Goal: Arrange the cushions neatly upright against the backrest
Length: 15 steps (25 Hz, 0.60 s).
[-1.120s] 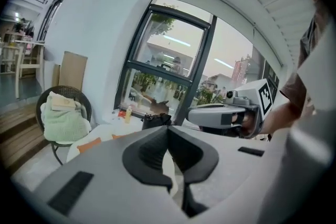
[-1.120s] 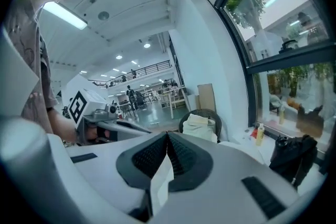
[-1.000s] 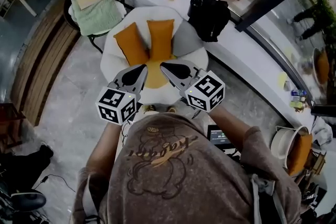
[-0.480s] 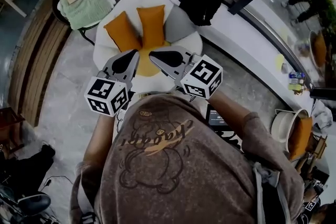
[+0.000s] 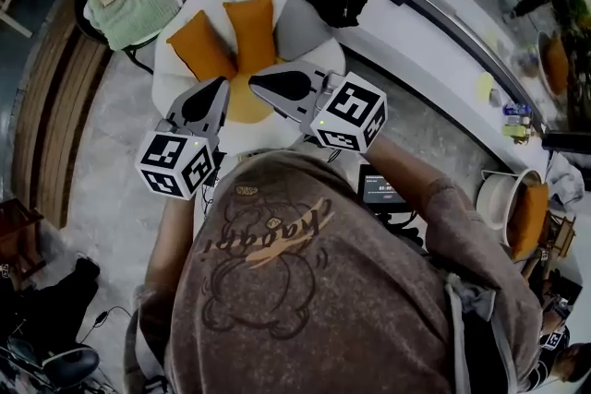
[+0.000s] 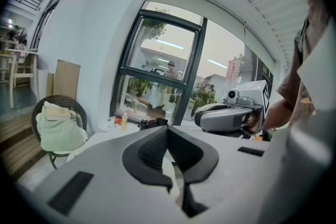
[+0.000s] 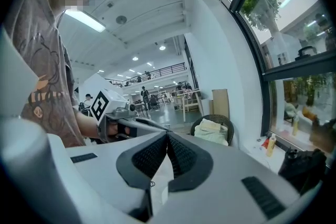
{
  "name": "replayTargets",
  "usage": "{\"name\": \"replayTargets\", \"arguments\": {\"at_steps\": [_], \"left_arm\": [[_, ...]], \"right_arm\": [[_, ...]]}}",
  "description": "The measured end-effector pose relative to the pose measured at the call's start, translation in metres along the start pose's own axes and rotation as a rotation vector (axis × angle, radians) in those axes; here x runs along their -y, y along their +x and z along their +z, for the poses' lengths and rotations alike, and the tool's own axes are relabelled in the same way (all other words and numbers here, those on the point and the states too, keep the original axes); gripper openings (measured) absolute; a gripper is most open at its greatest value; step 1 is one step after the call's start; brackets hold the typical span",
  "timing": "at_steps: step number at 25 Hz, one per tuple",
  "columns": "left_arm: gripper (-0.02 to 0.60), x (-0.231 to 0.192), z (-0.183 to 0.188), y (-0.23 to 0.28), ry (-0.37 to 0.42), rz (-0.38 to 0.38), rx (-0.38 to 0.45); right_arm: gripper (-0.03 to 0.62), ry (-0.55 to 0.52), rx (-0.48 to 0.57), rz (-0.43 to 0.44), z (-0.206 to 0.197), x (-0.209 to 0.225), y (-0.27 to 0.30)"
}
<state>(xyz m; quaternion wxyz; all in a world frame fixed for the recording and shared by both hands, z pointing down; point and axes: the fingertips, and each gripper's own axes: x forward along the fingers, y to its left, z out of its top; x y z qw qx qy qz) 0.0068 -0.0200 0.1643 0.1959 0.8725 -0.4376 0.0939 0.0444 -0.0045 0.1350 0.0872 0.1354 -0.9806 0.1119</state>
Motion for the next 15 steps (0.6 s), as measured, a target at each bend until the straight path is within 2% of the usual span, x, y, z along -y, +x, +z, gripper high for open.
{"name": "replayTargets", "arguments": {"at_steps": [15], "left_arm": [[0.005,0.0053,-0.0064,0.0048,-0.026,-0.006,-0.017]], "right_arm": [[0.02,-0.011,-0.031,0.011,-0.0032,0.0078,-0.0078]]}}
